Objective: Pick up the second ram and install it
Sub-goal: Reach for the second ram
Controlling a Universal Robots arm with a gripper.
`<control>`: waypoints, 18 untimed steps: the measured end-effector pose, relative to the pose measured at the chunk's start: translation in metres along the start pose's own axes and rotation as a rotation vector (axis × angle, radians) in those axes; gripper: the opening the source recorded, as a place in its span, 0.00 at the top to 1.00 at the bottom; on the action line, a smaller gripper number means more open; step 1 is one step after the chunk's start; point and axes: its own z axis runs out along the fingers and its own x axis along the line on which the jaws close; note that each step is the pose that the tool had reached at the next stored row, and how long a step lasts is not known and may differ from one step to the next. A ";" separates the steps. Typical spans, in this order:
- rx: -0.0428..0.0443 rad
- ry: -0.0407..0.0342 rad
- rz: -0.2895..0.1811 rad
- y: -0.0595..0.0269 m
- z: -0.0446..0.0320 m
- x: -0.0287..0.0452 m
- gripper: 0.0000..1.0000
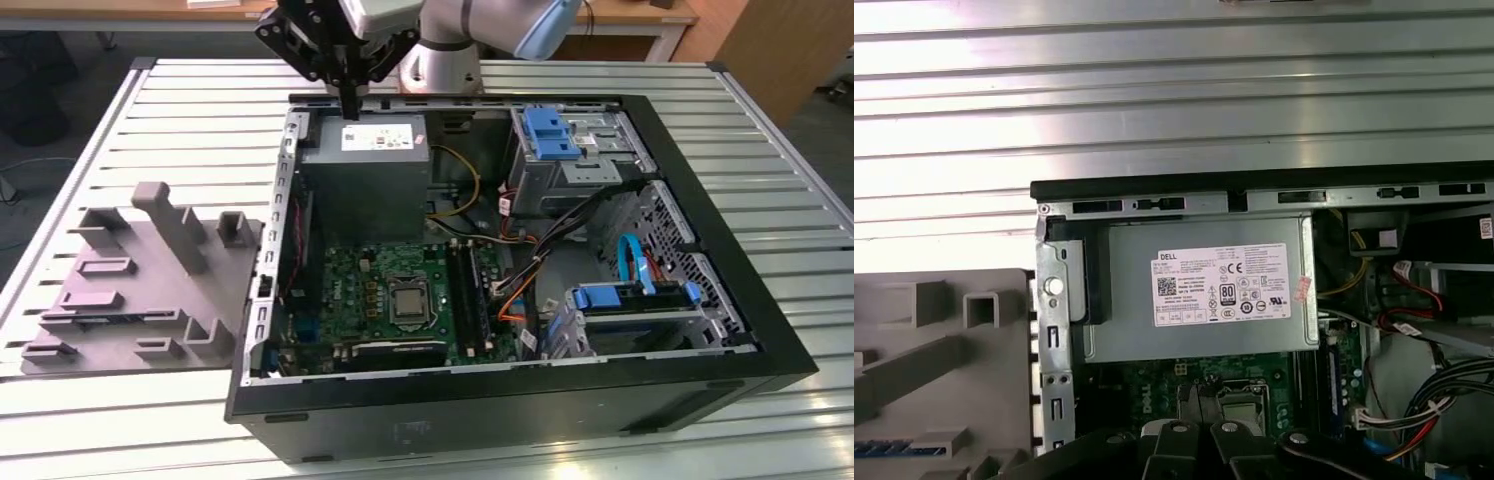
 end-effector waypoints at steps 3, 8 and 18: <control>0.0000 0.0000 0.000 -0.0005 0.0000 0.0062 0.89; -0.0001 -0.0001 0.000 -0.0012 -0.0001 0.0160 0.89; 0.0000 0.0000 0.000 -0.0023 -0.0002 0.0301 0.89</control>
